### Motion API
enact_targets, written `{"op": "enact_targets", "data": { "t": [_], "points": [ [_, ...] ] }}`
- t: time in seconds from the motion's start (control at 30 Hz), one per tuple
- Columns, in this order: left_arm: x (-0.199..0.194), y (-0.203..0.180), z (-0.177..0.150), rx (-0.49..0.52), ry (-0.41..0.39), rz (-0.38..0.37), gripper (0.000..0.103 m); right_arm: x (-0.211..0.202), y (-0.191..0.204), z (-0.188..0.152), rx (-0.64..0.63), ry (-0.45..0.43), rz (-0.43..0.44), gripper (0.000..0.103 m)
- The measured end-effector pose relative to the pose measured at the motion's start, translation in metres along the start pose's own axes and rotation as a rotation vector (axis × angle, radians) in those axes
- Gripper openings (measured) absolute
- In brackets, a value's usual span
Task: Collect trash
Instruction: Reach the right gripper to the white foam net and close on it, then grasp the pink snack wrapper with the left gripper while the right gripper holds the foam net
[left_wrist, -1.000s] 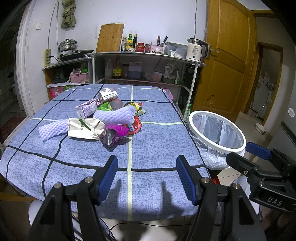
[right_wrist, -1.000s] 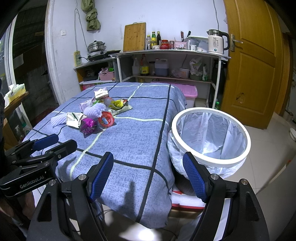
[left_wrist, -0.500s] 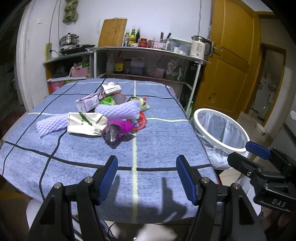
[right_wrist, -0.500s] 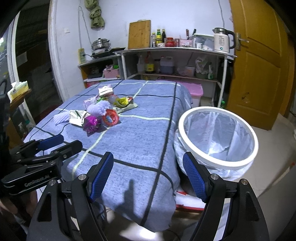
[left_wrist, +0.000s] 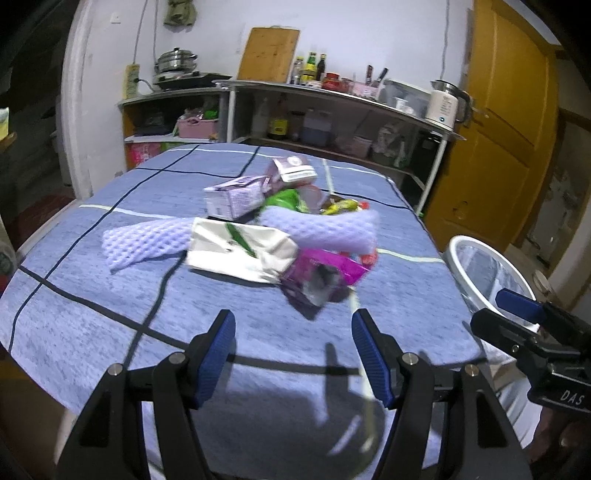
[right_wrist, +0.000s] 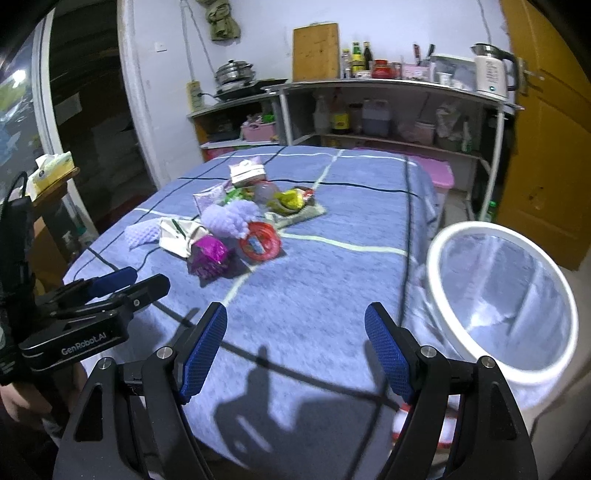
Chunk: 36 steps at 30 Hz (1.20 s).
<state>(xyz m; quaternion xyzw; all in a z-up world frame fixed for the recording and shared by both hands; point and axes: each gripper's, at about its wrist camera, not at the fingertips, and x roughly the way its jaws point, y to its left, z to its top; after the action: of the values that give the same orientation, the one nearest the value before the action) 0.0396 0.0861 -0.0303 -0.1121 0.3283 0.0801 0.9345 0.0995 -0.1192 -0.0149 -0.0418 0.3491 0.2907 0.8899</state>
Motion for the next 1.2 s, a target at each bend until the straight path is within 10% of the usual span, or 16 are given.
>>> {"op": "enact_targets", "data": {
  "t": [0.6, 0.93, 1.2],
  "points": [
    [0.026, 0.050, 0.021, -0.090, 0.019, 0.038, 0.072, 0.094, 0.047, 0.079, -0.231, 0.037, 0.165, 0.077],
    [0.033, 0.060, 0.028, -0.118, 0.017, -0.002, 0.076, 0.115, 0.048, 0.081, -0.260, 0.116, 0.195, 0.030],
    [0.036, 0.041, 0.024, -0.110, 0.039, -0.116, 0.077, 0.094, 0.038, 0.083, -0.209, 0.065, 0.207, 0.025]
  ]
}}
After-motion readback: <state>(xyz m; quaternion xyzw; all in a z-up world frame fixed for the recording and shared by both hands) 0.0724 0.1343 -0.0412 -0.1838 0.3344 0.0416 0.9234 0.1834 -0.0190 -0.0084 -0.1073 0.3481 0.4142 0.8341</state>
